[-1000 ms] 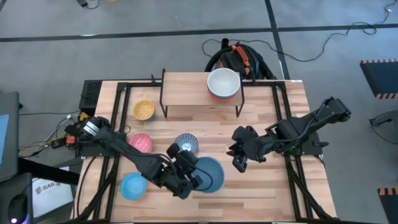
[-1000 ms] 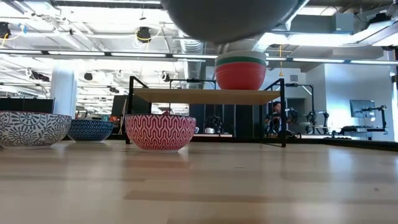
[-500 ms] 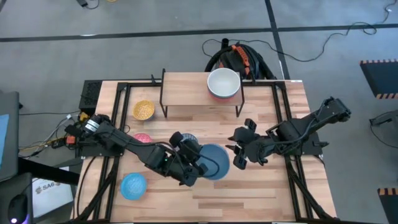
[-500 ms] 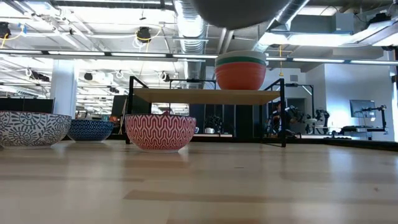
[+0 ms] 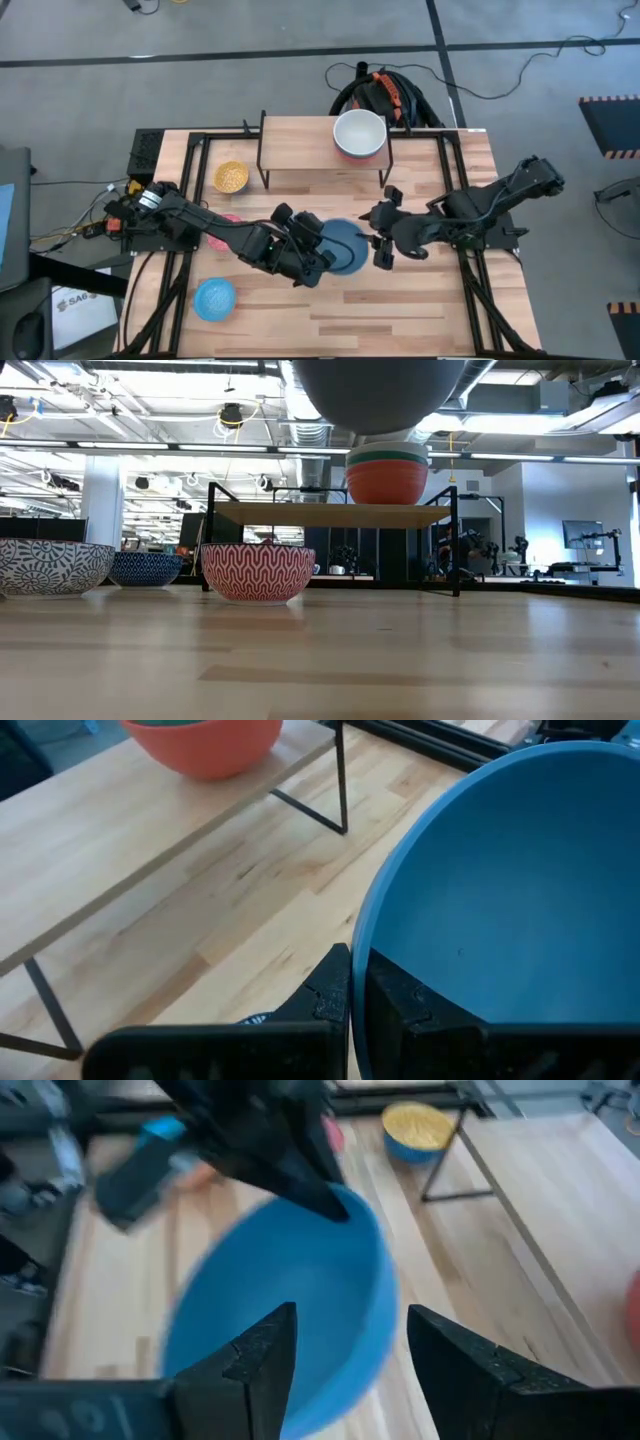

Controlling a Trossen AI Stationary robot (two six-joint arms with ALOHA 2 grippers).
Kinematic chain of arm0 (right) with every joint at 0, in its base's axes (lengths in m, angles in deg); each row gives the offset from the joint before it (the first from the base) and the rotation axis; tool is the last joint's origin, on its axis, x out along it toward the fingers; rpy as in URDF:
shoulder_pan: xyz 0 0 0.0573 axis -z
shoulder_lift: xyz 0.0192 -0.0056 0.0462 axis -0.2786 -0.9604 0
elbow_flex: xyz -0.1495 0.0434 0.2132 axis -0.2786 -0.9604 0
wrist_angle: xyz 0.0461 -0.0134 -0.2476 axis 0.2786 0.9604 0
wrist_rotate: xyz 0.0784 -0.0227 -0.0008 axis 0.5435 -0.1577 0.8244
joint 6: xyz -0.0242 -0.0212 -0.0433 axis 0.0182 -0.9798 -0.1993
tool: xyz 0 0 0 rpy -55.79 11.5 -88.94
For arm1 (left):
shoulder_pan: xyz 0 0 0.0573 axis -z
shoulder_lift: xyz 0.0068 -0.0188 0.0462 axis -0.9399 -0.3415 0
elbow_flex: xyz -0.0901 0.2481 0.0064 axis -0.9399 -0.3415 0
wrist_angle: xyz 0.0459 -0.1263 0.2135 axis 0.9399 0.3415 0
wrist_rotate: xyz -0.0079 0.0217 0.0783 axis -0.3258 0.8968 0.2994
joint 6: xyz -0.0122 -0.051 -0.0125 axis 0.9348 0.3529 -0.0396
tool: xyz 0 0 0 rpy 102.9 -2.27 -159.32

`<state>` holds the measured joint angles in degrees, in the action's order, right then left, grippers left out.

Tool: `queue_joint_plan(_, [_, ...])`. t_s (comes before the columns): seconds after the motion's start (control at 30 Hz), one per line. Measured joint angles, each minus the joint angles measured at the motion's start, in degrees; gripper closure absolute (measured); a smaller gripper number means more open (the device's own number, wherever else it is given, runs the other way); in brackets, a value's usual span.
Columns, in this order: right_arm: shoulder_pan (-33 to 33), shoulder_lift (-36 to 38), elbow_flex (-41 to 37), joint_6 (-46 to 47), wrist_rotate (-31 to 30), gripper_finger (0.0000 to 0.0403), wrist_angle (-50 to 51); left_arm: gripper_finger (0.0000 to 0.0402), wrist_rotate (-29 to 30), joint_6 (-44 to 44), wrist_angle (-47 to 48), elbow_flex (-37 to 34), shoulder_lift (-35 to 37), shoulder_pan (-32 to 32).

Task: Place and stack bowls onto a shelf
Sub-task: Stack the blue bowl on top of the white bowl on the shelf

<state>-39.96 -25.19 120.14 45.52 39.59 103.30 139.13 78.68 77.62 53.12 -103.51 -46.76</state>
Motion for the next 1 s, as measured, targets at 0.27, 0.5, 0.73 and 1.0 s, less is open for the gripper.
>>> queue_joint_plan(0.27, [4.45,-0.89,0.0,-0.35,4.8,0.0184,1.48,0.0402,0.74,-3.73,0.1,3.11,-0.13,-0.09])
queue_joint_plan(0.5, [9.28,-0.87,0.04,0.17,11.99,0.0202,1.53,0.0401,2.73,-9.7,0.38,7.97,-0.17,-0.09])
queue_joint_plan(0.73, [11.62,-0.87,0.04,1.46,13.14,0.0284,2.01,0.04,1.13,-4.79,0.21,9.6,-0.17,-0.86])
queue_joint_plan(1.0, [14.13,-1.02,-0.09,-0.43,13.13,0.038,3.35,0.0382,-0.09,-0.52,-1.65,9.88,-0.17,-2.21])
